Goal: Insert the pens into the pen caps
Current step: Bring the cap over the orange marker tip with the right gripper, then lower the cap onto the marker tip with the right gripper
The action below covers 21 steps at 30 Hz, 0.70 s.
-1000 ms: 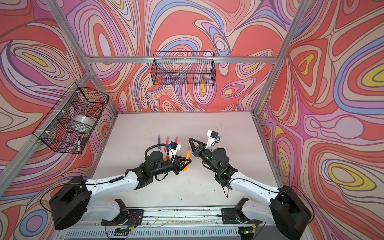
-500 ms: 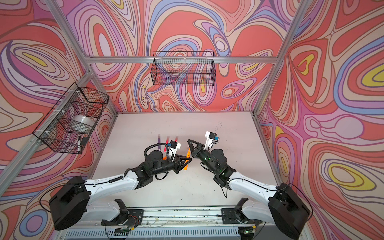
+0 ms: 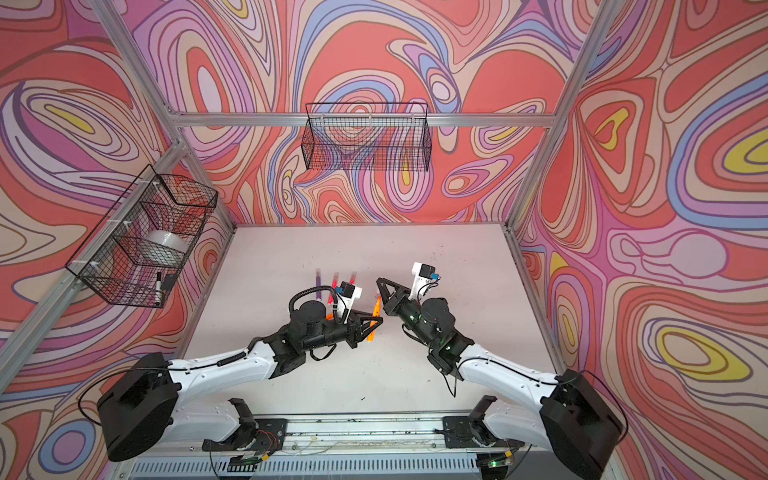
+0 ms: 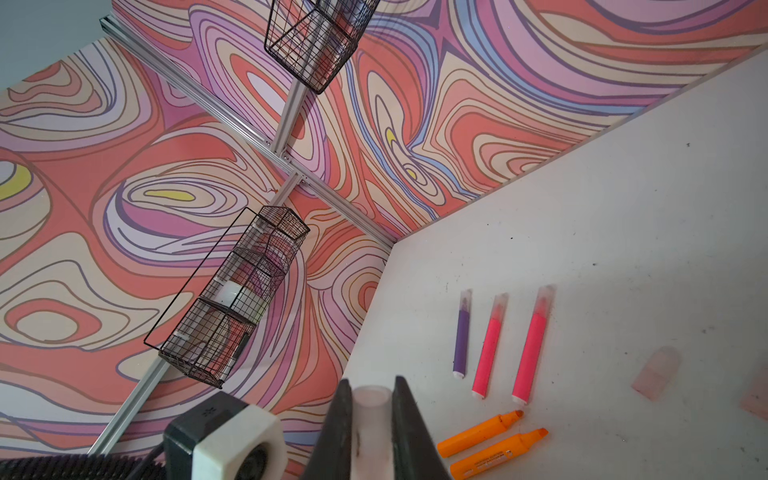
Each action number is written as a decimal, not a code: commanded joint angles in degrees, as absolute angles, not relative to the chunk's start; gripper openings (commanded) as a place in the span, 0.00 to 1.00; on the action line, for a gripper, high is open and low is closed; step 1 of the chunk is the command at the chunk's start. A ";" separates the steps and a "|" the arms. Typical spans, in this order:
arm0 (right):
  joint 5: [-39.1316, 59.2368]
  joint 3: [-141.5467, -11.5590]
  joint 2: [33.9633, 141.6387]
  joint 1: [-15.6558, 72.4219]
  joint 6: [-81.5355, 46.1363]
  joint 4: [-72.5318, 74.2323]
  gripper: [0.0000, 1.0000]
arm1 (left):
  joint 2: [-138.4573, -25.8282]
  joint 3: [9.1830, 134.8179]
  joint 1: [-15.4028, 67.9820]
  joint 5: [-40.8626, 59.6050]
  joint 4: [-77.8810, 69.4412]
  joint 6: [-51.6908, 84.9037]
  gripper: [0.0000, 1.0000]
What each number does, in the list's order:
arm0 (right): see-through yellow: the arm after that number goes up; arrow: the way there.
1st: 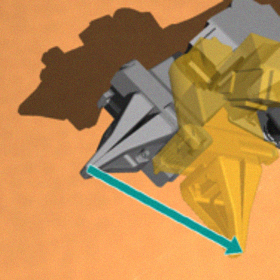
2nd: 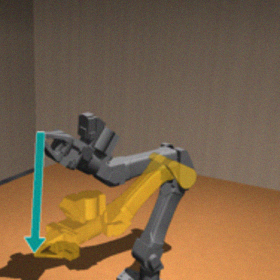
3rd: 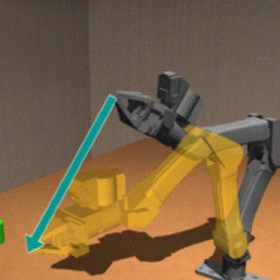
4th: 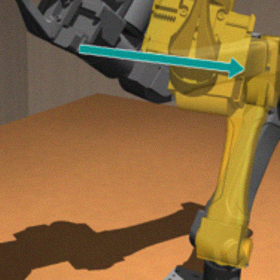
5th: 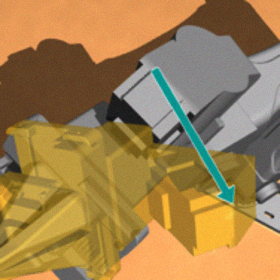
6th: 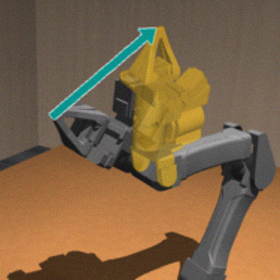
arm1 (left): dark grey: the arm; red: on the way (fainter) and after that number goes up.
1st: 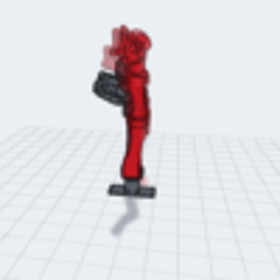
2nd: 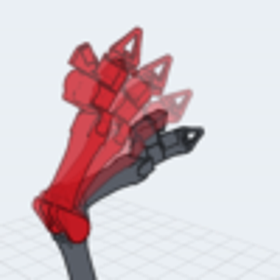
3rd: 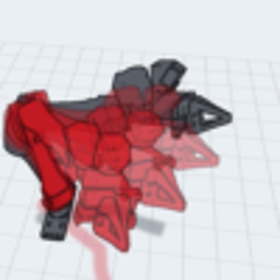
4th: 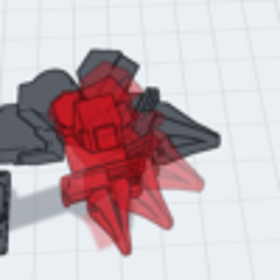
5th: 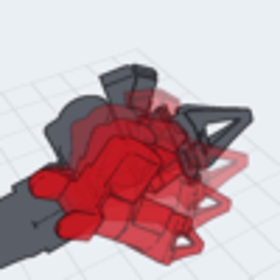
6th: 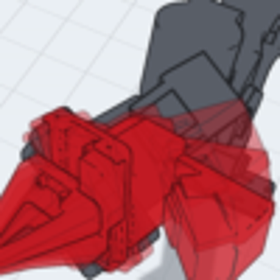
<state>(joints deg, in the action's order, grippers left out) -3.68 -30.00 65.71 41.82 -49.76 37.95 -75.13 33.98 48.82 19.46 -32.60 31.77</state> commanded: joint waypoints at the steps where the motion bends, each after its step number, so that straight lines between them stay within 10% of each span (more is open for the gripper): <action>1: -4.44 -30.98 64.51 42.28 -48.71 37.07 0.02 | -73.59 33.61 49.18 18.86 -32.88 31.70 0.00; 21: -3.78 -29.21 64.22 43.59 -49.04 36.74 0.02 | -73.39 34.96 49.20 17.47 -32.09 31.38 0.00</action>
<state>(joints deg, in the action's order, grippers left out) -3.64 -30.00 64.31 42.89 -49.60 37.56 -74.00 33.98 48.82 17.76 -31.94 31.66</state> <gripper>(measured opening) 0.145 0.166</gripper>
